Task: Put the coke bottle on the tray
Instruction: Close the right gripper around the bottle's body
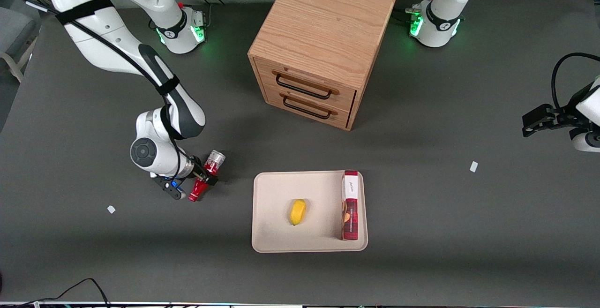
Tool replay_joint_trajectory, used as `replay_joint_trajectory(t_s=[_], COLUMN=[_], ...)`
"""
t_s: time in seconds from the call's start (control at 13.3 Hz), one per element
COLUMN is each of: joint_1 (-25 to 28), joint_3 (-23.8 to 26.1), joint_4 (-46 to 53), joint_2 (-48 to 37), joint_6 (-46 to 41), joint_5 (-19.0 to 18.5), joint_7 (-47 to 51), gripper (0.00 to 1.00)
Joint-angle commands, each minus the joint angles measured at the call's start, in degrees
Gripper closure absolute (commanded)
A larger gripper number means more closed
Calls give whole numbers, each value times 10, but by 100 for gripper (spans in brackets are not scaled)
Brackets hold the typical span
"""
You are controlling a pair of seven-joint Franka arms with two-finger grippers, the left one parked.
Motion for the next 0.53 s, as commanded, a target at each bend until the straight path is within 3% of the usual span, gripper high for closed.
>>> replay_joint_trajectory(t_s=[0.0, 0.23, 0.45], joint_1=[3, 2, 2], joint_3=[1, 12, 12], joint_4=[-2, 1, 24], joint_2=[-1, -10, -50], joint_6=[9, 6, -72], joint_5=[-1, -6, -27], joint_7=[4, 2, -8], gripper=[100, 100, 100])
